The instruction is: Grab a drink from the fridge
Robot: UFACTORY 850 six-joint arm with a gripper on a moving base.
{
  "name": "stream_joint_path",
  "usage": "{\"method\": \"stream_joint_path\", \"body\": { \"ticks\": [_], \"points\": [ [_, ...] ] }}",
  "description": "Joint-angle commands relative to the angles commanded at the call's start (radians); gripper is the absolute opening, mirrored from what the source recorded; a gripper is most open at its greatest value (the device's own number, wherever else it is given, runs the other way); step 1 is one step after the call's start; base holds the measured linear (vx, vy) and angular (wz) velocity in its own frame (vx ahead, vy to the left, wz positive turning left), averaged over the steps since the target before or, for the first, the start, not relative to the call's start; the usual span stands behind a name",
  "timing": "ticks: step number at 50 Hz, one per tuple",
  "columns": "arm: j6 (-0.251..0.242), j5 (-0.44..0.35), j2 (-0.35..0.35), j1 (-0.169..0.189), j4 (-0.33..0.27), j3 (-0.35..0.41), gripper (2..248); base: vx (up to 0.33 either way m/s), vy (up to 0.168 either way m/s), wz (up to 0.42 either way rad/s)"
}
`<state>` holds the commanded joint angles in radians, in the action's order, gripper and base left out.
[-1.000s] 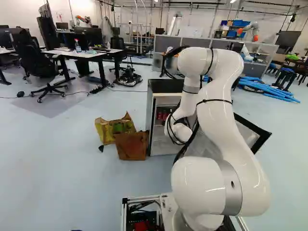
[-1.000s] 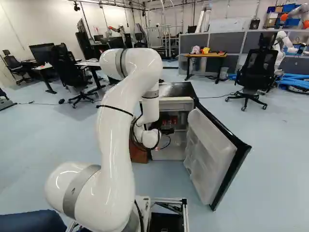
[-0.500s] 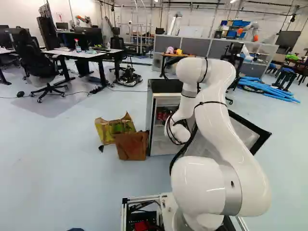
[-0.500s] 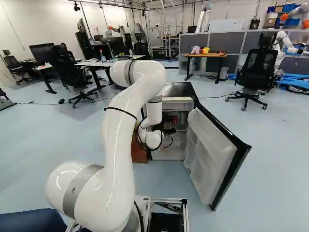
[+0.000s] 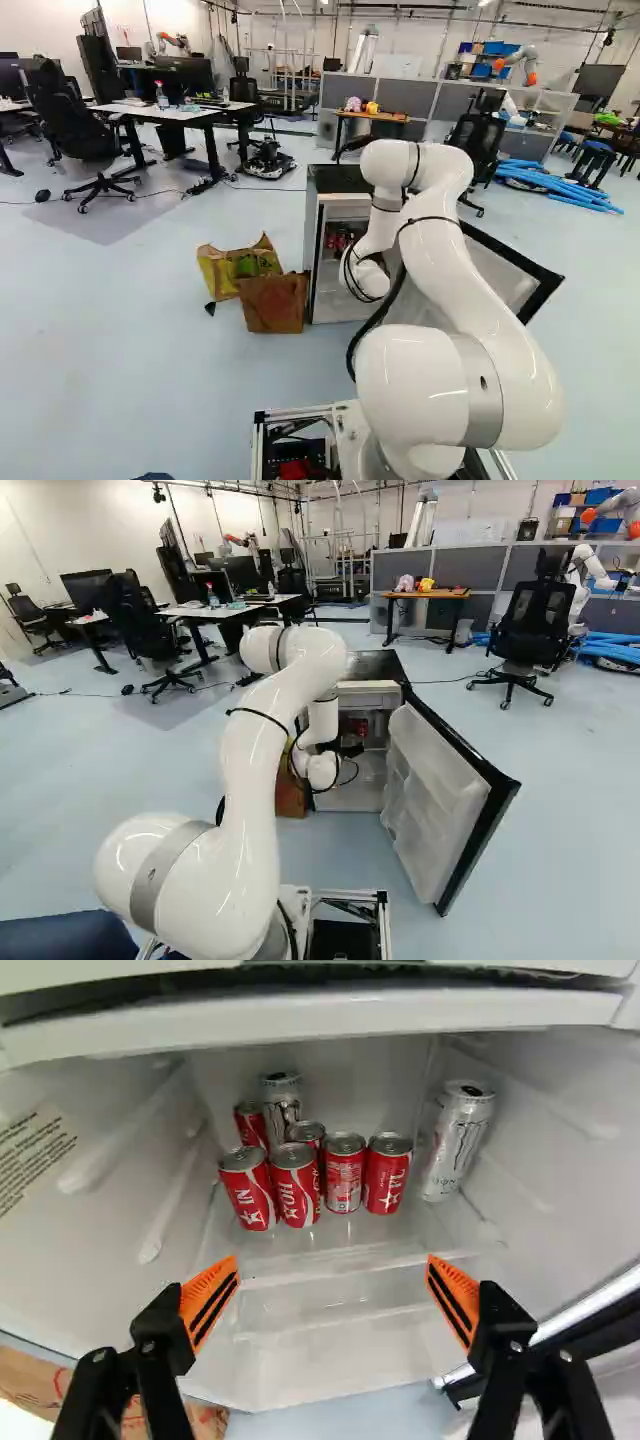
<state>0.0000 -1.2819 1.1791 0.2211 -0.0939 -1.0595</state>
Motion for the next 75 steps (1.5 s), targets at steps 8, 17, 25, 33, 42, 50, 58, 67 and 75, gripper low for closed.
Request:
{"method": "stream_joint_path", "body": {
  "ticks": [8,17,25,33,42,50,58,67,75],
  "points": [
    [0.0,0.0,0.018,0.001,-0.007,-0.036,247,0.0,0.0,0.0],
    [0.0,0.0,0.04,0.002,-0.007,-0.077,247,0.0,0.0,0.0],
    [0.0,0.0,0.059,-0.001,-0.007,-0.115,247,0.0,0.0,0.0],
    [0.0,0.0,0.08,-0.004,-0.007,-0.154,247,0.0,0.0,0.0],
    [0.0,0.01,0.103,-0.008,-0.007,-0.197,247,0.0,0.0,0.0],
    [0.0,0.026,0.118,-0.01,-0.007,-0.224,247,0.0,0.0,0.0],
    [0.0,0.047,0.127,-0.012,-0.007,-0.242,247,0.0,0.0,0.0],
    [0.0,0.071,0.136,-0.013,-0.007,-0.259,247,0.0,0.0,0.0],
    [0.0,0.078,0.144,-0.015,-0.007,-0.274,247,0.0,0.0,0.0]
  ]
}}
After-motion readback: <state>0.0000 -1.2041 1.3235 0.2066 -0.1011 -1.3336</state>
